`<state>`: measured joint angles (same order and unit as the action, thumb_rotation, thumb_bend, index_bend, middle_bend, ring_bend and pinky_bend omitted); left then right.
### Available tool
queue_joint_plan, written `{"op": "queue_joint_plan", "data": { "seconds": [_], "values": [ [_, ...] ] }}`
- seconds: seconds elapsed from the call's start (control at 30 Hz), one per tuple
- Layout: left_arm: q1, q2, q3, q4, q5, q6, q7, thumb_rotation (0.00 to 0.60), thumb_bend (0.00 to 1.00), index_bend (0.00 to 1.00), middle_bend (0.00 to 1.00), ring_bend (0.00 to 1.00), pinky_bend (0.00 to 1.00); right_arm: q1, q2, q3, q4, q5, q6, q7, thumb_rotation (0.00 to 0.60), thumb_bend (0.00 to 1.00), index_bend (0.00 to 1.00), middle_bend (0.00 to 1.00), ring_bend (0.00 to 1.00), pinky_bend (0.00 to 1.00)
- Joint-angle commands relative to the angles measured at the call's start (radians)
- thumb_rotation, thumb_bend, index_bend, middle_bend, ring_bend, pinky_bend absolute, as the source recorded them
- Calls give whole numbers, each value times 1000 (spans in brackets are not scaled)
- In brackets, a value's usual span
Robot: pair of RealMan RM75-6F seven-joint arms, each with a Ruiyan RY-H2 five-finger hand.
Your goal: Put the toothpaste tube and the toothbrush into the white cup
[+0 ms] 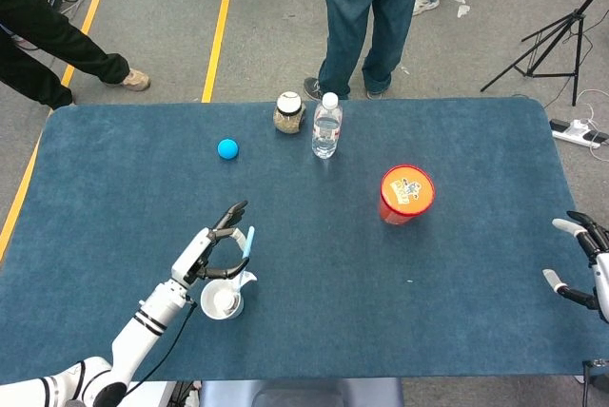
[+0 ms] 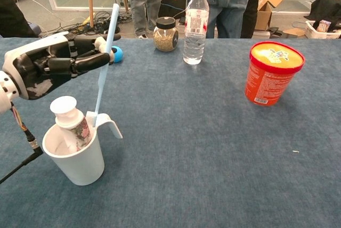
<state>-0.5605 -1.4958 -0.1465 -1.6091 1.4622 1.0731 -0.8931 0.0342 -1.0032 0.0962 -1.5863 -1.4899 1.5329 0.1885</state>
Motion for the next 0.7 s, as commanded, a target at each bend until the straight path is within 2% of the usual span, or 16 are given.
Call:
{"op": "queue_joint_plan", "data": {
  "seconds": [0.03, 0.7],
  "values": [
    [1, 11, -3, -10, -1, 6, 8, 600, 332, 585, 0, 0, 0, 1, 0, -1, 0, -1, -1, -1, 600, 157, 269, 189, 240, 579],
    [10, -6, 32, 46, 10, 11, -22, 600, 333, 585, 0, 0, 0, 1, -2, -1, 0, 0, -2, -6, 600, 156, 269, 189, 240, 578]
  ]
}}
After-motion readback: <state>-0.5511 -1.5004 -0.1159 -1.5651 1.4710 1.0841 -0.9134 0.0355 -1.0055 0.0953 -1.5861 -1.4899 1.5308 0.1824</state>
